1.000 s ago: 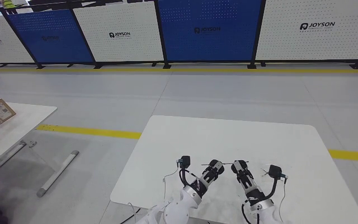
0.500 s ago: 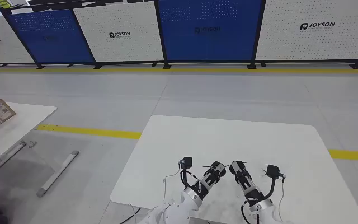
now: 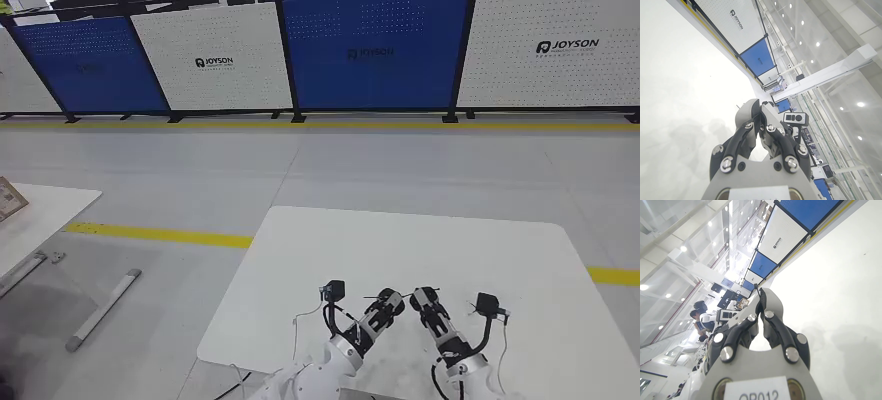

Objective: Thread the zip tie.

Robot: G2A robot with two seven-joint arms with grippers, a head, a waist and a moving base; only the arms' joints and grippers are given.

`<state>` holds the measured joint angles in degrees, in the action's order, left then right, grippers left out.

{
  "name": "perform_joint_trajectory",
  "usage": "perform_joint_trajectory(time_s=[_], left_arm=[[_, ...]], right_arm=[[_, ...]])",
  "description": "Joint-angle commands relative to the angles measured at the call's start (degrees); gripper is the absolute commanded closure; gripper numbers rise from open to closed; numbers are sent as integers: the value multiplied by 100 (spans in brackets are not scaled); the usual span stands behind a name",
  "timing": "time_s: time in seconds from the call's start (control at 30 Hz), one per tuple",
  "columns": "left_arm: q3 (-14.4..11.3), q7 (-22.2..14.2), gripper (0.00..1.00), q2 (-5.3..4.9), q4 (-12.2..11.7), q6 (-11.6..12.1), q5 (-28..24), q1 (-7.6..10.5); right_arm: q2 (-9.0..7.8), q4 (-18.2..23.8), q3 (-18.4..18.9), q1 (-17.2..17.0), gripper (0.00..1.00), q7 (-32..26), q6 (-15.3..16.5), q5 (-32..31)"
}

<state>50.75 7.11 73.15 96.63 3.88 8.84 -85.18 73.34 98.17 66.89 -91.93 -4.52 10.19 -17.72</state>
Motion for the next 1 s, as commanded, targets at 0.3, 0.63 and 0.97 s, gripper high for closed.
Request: perform_joint_trajectory(time_s=[0.3,0.63,0.97], left_arm=[[113,132,84,4,37,131,51,-61],[221,127,89,-6,102,147,137,-151],[190,84,87,17,73,112,190,-140]], right_arm=[[16,-39,4,-12,100,127,-96,-86],[24,1,16,-58,100,194,-75,-134],[33,-1,38,-61,100,211,-25,-114]])
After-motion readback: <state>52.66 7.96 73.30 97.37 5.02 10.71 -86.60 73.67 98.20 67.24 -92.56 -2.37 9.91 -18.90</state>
